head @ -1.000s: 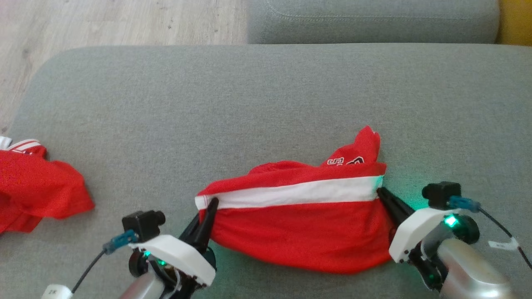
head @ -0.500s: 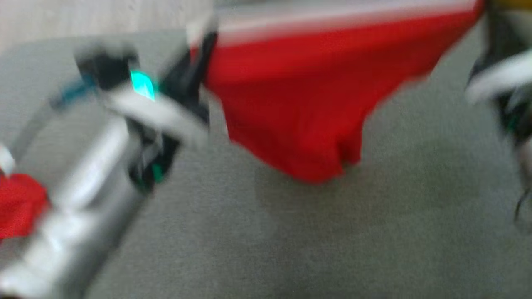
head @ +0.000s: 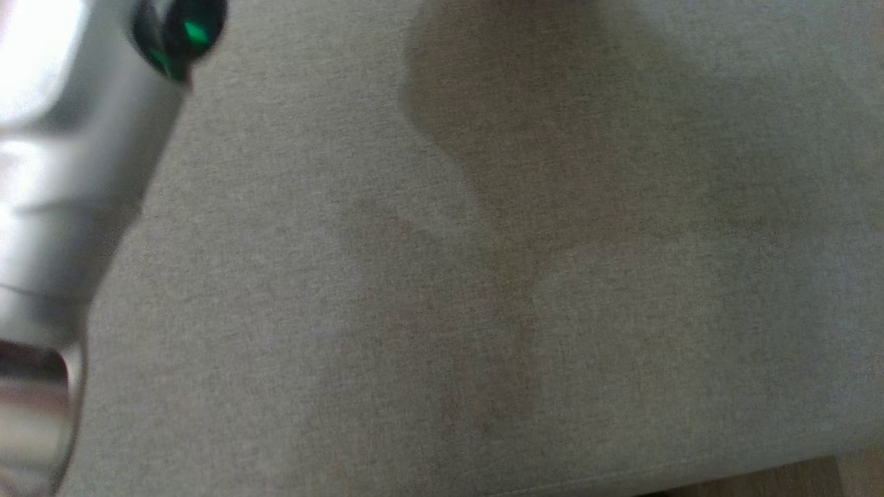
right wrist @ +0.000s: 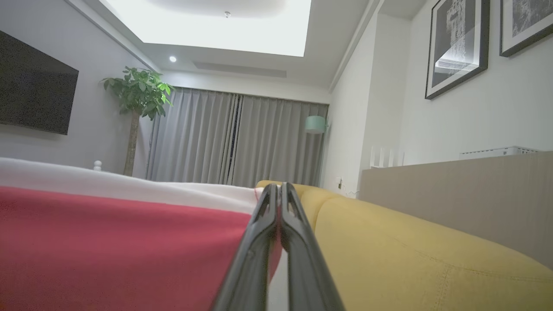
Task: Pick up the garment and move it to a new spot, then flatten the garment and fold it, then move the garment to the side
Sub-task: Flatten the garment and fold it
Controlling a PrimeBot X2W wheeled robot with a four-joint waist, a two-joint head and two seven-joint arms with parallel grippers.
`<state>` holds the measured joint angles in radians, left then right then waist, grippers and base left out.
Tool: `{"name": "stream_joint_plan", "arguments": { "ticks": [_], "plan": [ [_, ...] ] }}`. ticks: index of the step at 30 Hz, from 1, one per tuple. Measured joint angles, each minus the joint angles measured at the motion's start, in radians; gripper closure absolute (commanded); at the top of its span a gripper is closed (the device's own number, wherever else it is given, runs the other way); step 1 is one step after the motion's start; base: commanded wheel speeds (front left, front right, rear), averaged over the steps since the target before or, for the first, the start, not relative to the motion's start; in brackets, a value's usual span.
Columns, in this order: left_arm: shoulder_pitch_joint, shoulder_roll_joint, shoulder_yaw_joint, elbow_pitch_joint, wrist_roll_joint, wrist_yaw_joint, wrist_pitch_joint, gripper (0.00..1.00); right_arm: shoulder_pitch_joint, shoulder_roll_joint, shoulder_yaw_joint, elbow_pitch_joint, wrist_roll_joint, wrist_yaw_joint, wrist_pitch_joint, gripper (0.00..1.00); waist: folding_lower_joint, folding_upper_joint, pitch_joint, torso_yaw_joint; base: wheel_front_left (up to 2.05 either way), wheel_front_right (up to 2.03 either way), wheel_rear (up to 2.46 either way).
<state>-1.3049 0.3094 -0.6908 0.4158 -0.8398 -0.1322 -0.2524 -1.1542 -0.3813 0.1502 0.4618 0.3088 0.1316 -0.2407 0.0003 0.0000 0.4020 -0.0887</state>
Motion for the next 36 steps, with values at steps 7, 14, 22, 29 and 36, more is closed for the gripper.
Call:
{"name": "stream_joint_plan", "arguments": {
  "ticks": [7,14,22,29,36],
  "plan": [
    [0.328,-0.002,-0.018,-0.041,-0.006,0.000,-0.005,1.00,0.313,0.040,-0.026,-0.084,-0.001,0.000,0.003,1.00,-0.0002,0.0000,-0.014,0.018,0.00,0.00,0.00],
    [0.724,-0.052,-0.043,-0.123,0.068,0.000,-0.004,1.00,0.772,0.094,-0.104,-0.219,0.012,0.000,0.095,1.00,-0.0005,0.0000,-0.085,0.050,0.00,0.00,0.00],
    [1.063,-0.065,-0.042,-0.205,0.104,0.000,-0.004,1.00,1.147,0.151,-0.147,-0.464,0.026,0.000,0.233,1.00,-0.0007,0.0001,-0.195,0.064,0.00,0.00,0.00],
    [1.237,-0.064,-0.023,-0.286,0.135,0.000,-0.004,1.00,1.337,0.164,-0.220,-0.649,0.036,0.000,0.312,1.00,-0.0006,0.0001,-0.259,0.082,0.00,0.00,0.00],
    [1.207,-0.093,-0.028,-0.272,0.126,0.000,-0.004,1.00,1.273,0.173,-0.240,-0.667,0.039,0.000,0.349,1.00,-0.0004,0.0001,-0.257,0.121,0.00,0.00,0.00]
  ]
}}
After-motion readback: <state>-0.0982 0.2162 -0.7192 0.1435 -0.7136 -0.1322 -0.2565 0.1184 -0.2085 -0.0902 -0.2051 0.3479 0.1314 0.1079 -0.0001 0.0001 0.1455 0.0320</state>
